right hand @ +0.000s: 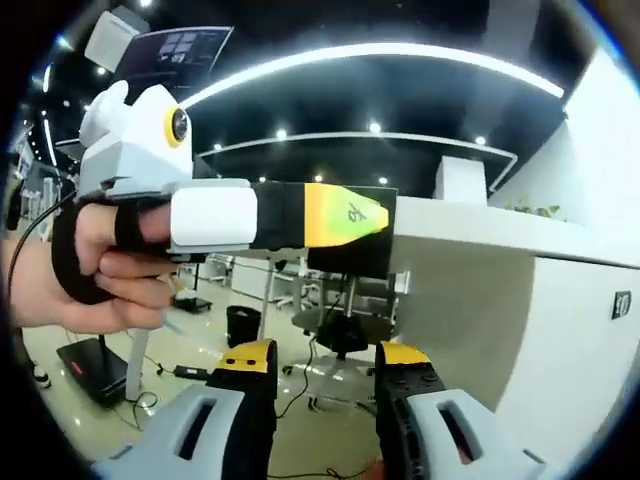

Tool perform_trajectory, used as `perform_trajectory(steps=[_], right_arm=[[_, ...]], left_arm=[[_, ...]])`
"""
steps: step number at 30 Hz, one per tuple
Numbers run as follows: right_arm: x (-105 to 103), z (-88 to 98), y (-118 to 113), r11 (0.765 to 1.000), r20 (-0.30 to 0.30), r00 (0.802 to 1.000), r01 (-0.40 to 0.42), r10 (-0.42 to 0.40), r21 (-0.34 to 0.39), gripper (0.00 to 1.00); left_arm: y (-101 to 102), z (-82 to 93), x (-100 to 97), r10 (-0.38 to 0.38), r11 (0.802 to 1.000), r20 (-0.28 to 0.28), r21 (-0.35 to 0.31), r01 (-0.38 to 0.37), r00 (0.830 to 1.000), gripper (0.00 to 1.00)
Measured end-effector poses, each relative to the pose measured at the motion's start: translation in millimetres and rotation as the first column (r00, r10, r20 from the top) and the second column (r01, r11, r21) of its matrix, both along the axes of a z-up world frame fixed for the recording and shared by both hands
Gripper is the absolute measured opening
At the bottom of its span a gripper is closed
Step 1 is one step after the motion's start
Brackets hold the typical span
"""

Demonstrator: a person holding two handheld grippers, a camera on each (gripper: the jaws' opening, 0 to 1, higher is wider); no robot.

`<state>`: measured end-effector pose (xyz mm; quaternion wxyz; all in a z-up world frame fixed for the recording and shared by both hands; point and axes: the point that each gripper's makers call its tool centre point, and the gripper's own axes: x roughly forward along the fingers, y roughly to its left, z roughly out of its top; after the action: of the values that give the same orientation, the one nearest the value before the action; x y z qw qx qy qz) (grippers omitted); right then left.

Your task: Clamp the fixed fixture on the desktop, loosen the retaining clip, secure it to the edge of the desk, and tighten the retaining clip.

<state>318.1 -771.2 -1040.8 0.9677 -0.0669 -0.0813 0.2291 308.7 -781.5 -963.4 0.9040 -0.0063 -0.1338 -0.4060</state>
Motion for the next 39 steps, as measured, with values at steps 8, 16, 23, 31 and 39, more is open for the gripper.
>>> perform_trajectory(steps=[8,16,23,31,39], right_arm=[[11.4,-1.9,1.1,0.998,-0.006,0.998,0.062,-0.062,-0.012,0.39],[26.1,-1.3,15.8,0.998,-0.004,0.998,0.065,-0.066,-0.018,0.37],[34.9,2.8,6.9,0.997,-0.016,0.997,0.077,-0.077,0.007,0.25],[31.4,2.8,11.5,0.992,-0.008,0.992,-0.127,0.127,-0.018,0.24],[29.3,1.8,18.9,0.888,-0.031,0.891,-0.453,0.452,-0.074,0.24]], left_arm=[[0.0,0.1,0.1,-0.003,1.0,0.0,-0.005,0.003,1.0,0.02],[-0.2,0.2,-0.2,-0.004,1.0,0.003,-0.004,0.004,1.0,0.02],[0.1,-0.9,0.1,-0.004,1.0,0.0,-0.001,0.004,1.0,0.02],[0.4,-0.9,-0.6,-0.006,1.0,0.001,-0.007,0.006,1.0,0.02],[0.3,-1.0,-0.7,-0.003,1.0,0.002,-0.002,0.003,1.0,0.02]])
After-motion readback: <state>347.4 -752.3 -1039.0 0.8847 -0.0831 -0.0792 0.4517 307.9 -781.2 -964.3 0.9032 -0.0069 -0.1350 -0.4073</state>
